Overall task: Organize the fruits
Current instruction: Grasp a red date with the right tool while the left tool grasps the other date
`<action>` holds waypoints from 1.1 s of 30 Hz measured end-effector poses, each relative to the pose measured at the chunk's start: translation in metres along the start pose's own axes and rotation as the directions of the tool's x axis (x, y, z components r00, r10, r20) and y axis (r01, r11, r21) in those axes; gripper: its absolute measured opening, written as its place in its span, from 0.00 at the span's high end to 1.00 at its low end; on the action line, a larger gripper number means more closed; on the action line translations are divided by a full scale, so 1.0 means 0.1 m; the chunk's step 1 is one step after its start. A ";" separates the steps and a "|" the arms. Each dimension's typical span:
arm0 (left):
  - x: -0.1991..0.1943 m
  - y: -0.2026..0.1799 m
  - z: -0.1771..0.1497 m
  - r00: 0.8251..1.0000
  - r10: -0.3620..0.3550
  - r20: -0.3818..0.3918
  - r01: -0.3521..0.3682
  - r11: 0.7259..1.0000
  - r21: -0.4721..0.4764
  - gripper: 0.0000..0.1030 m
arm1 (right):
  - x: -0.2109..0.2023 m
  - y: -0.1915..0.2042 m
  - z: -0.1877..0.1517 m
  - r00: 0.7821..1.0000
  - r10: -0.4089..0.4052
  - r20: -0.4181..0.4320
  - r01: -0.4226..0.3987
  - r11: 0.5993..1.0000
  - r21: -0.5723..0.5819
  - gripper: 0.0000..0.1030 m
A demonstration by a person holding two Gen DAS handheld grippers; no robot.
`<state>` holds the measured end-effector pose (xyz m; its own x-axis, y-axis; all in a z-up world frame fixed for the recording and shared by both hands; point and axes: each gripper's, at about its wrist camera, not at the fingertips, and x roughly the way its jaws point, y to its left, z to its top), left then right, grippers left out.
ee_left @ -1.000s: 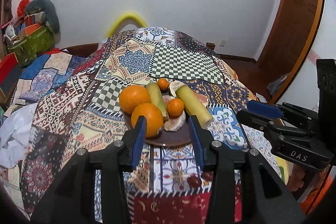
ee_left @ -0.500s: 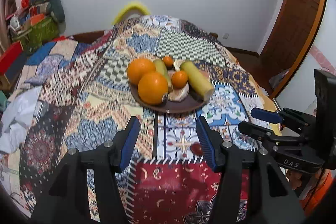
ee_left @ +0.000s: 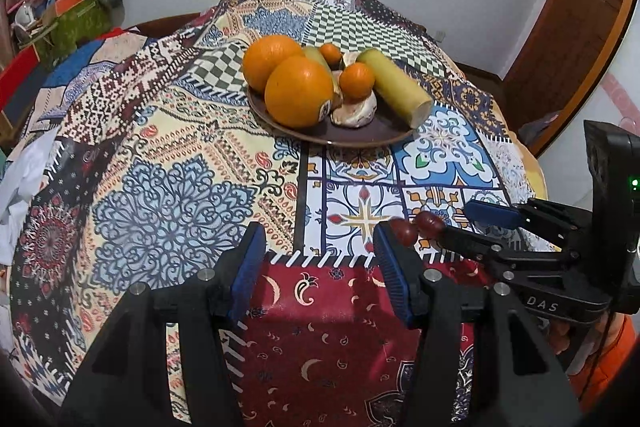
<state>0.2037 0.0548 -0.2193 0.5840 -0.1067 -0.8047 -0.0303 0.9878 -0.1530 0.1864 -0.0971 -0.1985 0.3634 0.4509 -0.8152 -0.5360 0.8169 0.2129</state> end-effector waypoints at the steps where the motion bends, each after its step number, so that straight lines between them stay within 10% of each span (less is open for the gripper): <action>1: 0.02 0.00 0.00 1.000 -0.001 -0.004 0.001 1.000 0.002 0.46 | 0.00 0.02 0.00 1.000 0.005 0.003 -0.005 1.000 -0.005 0.56; 19: 0.10 -0.06 -0.03 1.000 -0.012 -0.023 0.012 1.000 0.014 0.46 | 0.12 0.14 0.06 0.990 0.141 0.004 -0.141 0.990 -0.012 0.83; 33: 0.28 -0.42 -0.02 0.994 -0.087 -0.073 0.092 0.994 0.066 0.51 | -0.27 -0.05 0.07 0.996 -0.020 0.092 0.022 0.999 -0.027 0.83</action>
<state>0.2197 0.0101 -0.2364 0.5240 -0.2000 -0.8279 0.0767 0.9792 -0.1880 0.1848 -0.1107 -0.1734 0.4425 0.4659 -0.7663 -0.5485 0.8166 0.1798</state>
